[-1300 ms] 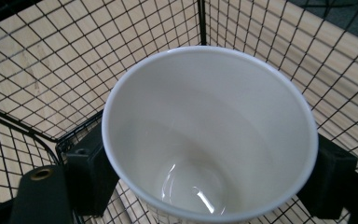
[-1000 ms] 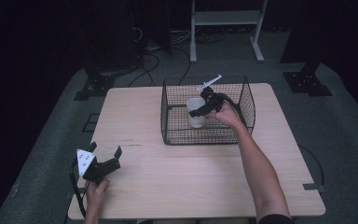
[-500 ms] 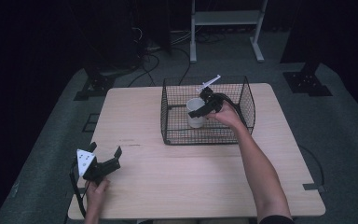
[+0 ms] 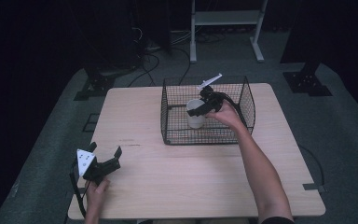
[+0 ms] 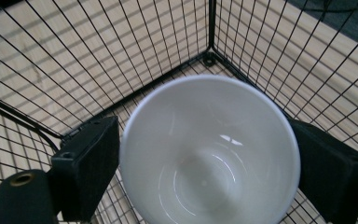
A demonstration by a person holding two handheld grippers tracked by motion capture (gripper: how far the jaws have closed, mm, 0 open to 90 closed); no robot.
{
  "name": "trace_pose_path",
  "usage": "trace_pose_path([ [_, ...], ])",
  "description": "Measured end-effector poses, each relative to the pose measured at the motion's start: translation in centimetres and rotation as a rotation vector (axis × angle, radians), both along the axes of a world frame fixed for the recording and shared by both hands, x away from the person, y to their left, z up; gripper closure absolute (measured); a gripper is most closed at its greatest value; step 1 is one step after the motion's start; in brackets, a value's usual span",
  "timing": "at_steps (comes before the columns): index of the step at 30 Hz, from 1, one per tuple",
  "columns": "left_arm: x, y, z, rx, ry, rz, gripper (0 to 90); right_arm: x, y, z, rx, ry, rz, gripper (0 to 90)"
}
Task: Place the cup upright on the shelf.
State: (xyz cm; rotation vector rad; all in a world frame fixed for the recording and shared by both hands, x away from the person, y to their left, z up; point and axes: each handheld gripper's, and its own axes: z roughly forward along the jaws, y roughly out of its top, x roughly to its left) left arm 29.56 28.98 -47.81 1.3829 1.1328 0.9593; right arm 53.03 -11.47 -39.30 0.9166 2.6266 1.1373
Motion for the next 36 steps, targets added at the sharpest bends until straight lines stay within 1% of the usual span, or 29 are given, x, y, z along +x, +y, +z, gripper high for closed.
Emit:
trace_pose_path([
  [5, 0.0, 0.0, 0.0, 0.000, 0.000, 0.001, 0.0, -0.1, -0.1, 0.4, 0.017, -0.020, -0.010, 12.5],
  [6, 0.0, 0.0, 0.0, 0.001, 0.000, 0.000, 0.0, -0.1, -0.2, 0.5, 0.025, -0.022, -0.012, 12.5],
  [8, 0.0, 0.0, 0.0, 0.005, 0.000, -0.001, 0.0, -0.3, -0.3, 1.0, 0.045, -0.044, -0.024, 12.5],
  [9, 0.0, 0.0, 0.0, 0.006, 0.000, -0.001, 0.0, -0.3, -0.3, 1.0, 0.045, -0.044, -0.024, 12.5],
  [10, 0.0, 0.0, 0.0, 0.006, 0.001, 0.000, 0.0, -0.4, -0.4, 1.4, 0.060, -0.058, -0.027, 12.5],
  [11, 0.0, 0.0, 0.0, 0.005, 0.001, 0.001, 0.0, -0.4, -0.4, 1.4, 0.060, -0.058, -0.027, 12.5],
  [12, 0.0, 0.0, 0.0, 0.004, 0.001, 0.002, 0.0, -0.6, -0.6, 1.9, 0.083, -0.068, -0.029, 12.5],
  [14, 0.0, 0.0, 0.0, 0.004, 0.002, 0.002, 0.0, -0.7, -0.6, 2.1, 0.088, -0.072, -0.030, 12.6],
  [15, 0.0, 0.0, 0.0, 0.003, 0.002, 0.002, 0.0, -0.9, -0.8, 2.5, 0.098, -0.082, -0.031, 12.6],
  [17, -0.1, 0.0, 0.0, 0.005, 0.002, 0.002, 0.0, -1.1, -1.1, 2.9, 0.115, -0.082, -0.030, 12.5],
  [18, -0.1, -0.1, 0.0, 0.007, 0.001, 0.001, 0.0, -1.5, -1.3, 3.2, 0.129, -0.081, -0.016, 12.6],
  [19, -0.1, -0.1, 0.0, 0.008, 0.002, 0.001, 0.0, -1.5, -1.3, 3.2, 0.129, -0.081, -0.016, 12.6],
  [20, -0.1, -0.1, 0.0, 0.009, 0.002, 0.002, 0.0, -1.7, -1.4, 3.4, 0.130, -0.090, -0.015, 12.6],
  [22, -0.1, -0.1, 0.0, 0.011, 0.001, 0.001, 0.0, -2.5, -1.9, 3.7, 0.153, -0.099, -0.007, 12.6],
  [23, -0.1, -0.1, 0.0, 0.013, 0.002, 0.002, 0.0, -2.5, -1.9, 3.7, 0.153, -0.099, -0.007, 12.6],
  [25, -0.1, -0.1, 0.0, 0.013, 0.003, 0.004, 0.0, -2.9, -2.3, 3.8, 0.171, -0.096, -0.002, 12.6],
  [26, -0.1, -0.1, 0.0, 0.014, 0.003, 0.004, 0.0, -3.0, -2.4, 3.8, 0.167, -0.091, -0.001, 12.6],
  [28, -0.1, -0.2, 0.0, 0.014, 0.003, 0.004, 0.0, -3.7, -2.8, 4.1, 0.156, -0.105, -0.003, 12.6],
  [29, -0.1, -0.2, 0.0, 0.016, 0.003, 0.003, 0.0, -3.7, -2.8, 4.1, 0.156, -0.105, -0.003, 12.6],
  [30, -0.1, -0.2, 0.0, 0.016, 0.003, 0.003, 0.0, -4.0, -3.2, 4.2, 0.167, -0.106, -0.004, 12.7],
  [31, -0.1, -0.2, 0.0, 0.018, 0.003, 0.003, 0.0, -4.0, -3.2, 4.2, 0.167, -0.106, -0.004, 12.7],
  [33, -0.1, -0.2, 0.0, 0.018, 0.004, 0.003, 0.0, -4.5, -3.6, 4.4, 0.177, -0.109, -0.002, 13.0],
  [36, -0.1, -0.2, 0.0, 0.018, 0.004, 0.003, 0.0, -4.9, -3.9, 4.5, 0.167, -0.104, 0.002, 13.0],
])
